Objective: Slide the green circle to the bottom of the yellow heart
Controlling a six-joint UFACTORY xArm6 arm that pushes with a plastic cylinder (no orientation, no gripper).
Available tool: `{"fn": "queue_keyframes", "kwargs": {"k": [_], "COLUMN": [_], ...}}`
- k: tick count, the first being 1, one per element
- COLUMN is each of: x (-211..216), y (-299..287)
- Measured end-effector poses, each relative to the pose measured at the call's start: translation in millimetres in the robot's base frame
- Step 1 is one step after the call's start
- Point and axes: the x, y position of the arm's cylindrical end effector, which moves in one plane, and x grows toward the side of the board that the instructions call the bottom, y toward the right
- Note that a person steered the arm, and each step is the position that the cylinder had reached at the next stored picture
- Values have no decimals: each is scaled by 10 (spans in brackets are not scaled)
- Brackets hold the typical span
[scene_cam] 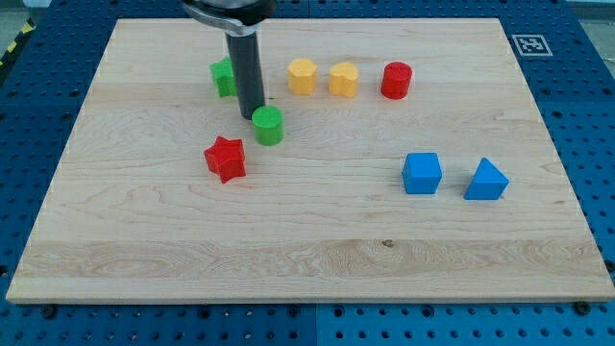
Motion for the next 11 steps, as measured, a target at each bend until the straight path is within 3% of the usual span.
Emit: {"fn": "queue_keyframes", "kwargs": {"k": [2,7,11], "x": [341,783,1149], "y": [4,689,421]}}
